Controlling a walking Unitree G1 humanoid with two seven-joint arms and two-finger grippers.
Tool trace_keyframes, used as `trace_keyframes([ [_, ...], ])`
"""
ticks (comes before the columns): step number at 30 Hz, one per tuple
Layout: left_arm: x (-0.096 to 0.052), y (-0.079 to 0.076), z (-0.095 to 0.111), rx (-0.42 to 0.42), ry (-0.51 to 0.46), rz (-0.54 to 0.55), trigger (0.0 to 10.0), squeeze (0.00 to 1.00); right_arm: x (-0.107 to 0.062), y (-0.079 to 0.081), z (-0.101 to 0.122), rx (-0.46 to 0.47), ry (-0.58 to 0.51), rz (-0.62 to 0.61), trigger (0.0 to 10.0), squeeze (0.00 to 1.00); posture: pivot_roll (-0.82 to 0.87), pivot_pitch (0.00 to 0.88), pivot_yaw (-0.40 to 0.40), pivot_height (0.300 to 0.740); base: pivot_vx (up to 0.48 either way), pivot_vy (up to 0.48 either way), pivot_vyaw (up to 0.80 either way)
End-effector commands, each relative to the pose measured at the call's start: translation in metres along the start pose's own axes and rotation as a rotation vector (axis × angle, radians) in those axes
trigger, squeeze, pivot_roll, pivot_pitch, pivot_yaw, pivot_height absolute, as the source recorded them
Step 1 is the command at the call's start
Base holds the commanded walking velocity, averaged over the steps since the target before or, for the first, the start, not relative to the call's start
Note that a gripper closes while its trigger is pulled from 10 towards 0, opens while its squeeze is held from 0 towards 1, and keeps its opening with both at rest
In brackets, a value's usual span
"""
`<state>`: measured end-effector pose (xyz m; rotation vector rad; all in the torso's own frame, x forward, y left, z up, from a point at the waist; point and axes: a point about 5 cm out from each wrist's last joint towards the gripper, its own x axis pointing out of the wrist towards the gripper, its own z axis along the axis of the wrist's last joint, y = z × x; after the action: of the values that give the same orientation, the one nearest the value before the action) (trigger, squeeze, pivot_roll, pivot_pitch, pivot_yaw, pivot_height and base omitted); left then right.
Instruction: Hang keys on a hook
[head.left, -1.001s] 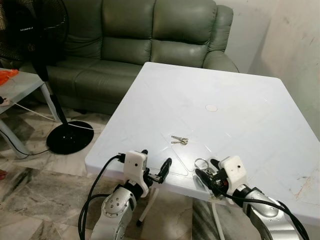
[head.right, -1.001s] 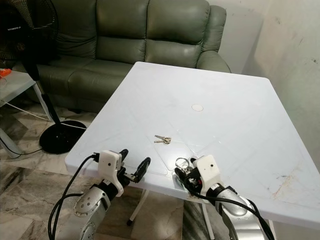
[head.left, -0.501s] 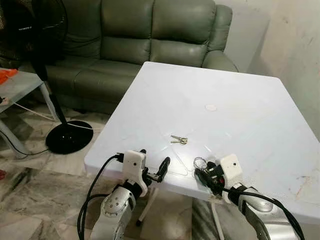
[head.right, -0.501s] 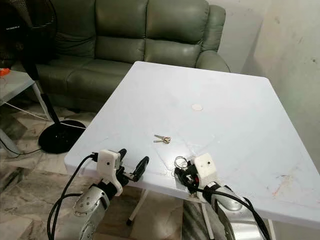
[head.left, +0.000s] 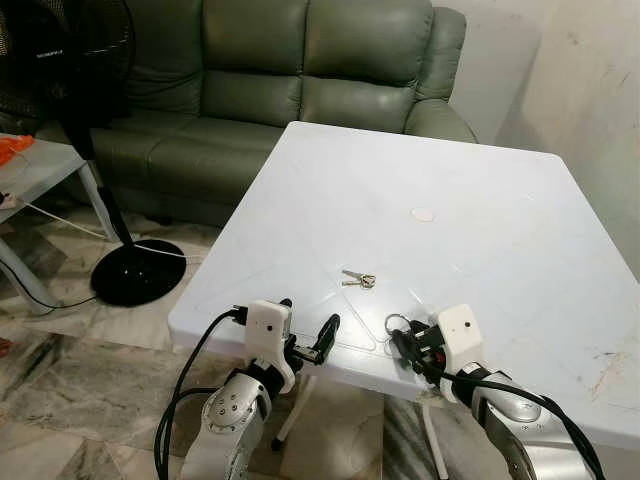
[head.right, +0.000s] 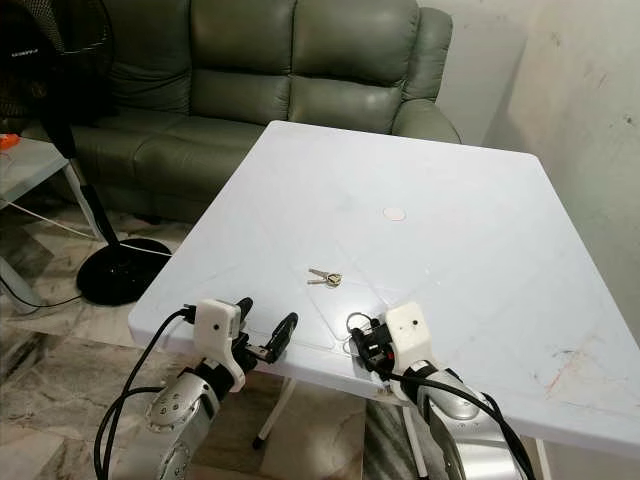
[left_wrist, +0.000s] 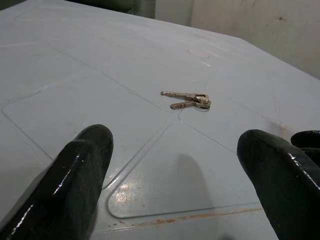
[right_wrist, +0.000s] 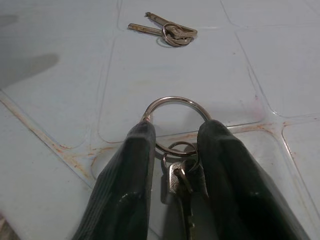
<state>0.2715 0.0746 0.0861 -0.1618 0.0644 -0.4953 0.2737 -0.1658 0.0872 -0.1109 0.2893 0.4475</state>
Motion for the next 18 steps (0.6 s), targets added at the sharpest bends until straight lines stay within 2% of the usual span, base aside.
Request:
trace_keyframes([
  [1,0.0015,-0.0027,0.0043,-0.01,-0.015,0.004,10.0,0.0,-0.0032,-0.0044,0.0068,-0.019,-0.027,-0.013,0.0,0.0,0.01,0.071,-0.062,0.74,0.0,0.0,0.0],
  [17,0.0022,-0.0016,0.0052,-0.017,-0.018,0.008,10.0,0.0,-0.0074,-0.0088,0.0017,-0.02,0.001,-0.006,0.0,0.0,0.0,0.065,-0.058,0.74,0.0,0.0,0.0],
  [18,0.0023,-0.0017,0.0054,-0.017,-0.02,0.008,10.0,0.0,-0.0091,-0.0054,0.0032,0.009,-0.023,0.059,4.8,0.0,0.0,0.063,-0.057,0.74,0.0,0.0,0.0],
])
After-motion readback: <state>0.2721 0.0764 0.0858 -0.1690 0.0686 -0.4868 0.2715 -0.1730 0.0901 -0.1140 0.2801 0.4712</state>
